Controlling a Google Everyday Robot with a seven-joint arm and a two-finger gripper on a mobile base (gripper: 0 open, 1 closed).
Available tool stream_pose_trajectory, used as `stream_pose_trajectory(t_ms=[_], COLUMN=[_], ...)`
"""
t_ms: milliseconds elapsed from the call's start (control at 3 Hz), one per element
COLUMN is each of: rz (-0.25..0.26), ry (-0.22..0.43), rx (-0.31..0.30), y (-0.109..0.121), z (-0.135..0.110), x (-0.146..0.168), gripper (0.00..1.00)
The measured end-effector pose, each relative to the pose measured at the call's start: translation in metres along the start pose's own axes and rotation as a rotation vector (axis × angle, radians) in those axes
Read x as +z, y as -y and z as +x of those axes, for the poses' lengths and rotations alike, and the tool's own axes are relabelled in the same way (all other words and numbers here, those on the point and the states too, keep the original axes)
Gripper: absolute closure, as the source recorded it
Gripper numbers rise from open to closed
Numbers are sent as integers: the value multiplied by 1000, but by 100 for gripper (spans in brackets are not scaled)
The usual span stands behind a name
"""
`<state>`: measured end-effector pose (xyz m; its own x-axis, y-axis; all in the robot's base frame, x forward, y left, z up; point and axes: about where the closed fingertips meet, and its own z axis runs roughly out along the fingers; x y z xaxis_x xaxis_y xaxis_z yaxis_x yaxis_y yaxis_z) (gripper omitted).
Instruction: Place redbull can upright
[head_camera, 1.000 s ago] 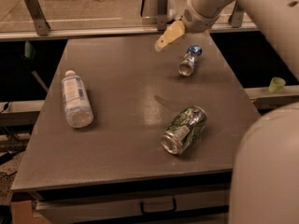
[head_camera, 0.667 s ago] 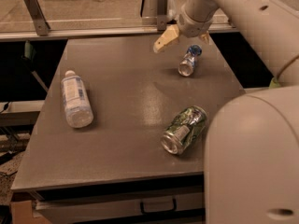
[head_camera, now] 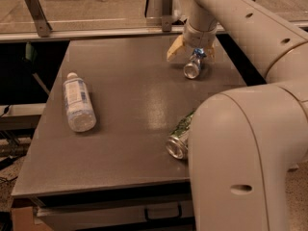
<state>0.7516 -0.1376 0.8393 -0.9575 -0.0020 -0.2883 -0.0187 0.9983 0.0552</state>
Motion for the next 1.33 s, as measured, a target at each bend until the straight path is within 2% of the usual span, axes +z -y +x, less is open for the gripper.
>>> stream_pose_trajectory(t_ms=[333, 667, 1000, 1333], rz=[8, -20, -88, -173], ry=[-4, 30, 119, 254], rx=[86, 98, 28, -91], y=[4, 3, -6, -14], z=[-2, -11, -25, -34], x=[4, -1, -23, -60], gripper=[43, 72, 96, 100])
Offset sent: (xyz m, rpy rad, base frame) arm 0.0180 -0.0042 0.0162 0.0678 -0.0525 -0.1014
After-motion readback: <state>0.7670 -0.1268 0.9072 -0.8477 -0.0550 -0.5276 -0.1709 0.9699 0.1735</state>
